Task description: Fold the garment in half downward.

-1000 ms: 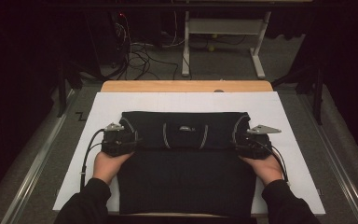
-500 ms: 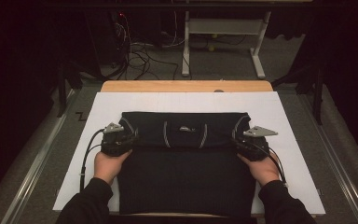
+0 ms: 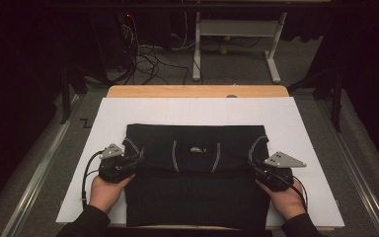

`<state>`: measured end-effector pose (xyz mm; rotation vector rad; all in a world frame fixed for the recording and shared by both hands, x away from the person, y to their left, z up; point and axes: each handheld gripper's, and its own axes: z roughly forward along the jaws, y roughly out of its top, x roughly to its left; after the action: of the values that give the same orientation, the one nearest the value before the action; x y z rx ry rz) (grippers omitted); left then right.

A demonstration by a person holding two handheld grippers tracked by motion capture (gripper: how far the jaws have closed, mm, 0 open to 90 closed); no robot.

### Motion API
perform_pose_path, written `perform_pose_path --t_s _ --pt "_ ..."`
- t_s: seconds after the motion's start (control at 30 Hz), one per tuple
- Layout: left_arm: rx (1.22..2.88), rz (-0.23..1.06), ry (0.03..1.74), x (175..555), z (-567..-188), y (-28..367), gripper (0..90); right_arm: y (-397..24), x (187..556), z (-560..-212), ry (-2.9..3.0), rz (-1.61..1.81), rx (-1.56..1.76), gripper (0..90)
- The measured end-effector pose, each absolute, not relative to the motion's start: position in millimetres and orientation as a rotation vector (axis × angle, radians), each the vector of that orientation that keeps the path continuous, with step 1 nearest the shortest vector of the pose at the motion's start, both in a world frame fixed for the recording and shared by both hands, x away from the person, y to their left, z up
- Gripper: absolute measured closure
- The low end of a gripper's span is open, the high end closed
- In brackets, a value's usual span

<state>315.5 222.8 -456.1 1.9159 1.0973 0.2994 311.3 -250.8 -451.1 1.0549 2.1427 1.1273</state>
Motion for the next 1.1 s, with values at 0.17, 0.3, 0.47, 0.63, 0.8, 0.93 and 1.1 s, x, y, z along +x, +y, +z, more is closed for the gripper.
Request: perform_pose_path --t_s 0.17,0.3,0.47,0.63,0.8,0.93,1.1 --pt "1.929 0.277 1.096 304.4 -469.7 224.7 71.3 -254.4 301.4 -457.2 2.151 1.117 1.055 79.2" --pt "1.942 0.258 1.11 301.0 -475.4 225.7 71.3 -255.9 296.4 -461.6 2.177 1.096 1.065 79.2" --pt "1.954 0.261 1.114 296.5 -477.0 224.6 70.5 -254.9 289.4 -464.8 2.2 1.076 1.064 78.9" --pt "1.956 0.242 1.132 294.2 -480.6 226.8 68.3 -256.1 287.4 -470.7 2.223 1.065 1.098 77.8" --pt "1.956 0.244 1.124 290.7 -480.0 228.7 68.1 -257.6 285.8 -471.4 2.225 1.074 1.113 78.2" --pt "1.941 0.249 1.115 288.9 -476.3 230.9 68.3 -259.4 284.0 -466.9 2.21 1.101 1.102 78.3" --pt "1.937 0.224 1.114 291.1 -477.1 233.0 61.7 -260.3 284.2 -468.3 2.223 1.098 1.109 73.0"
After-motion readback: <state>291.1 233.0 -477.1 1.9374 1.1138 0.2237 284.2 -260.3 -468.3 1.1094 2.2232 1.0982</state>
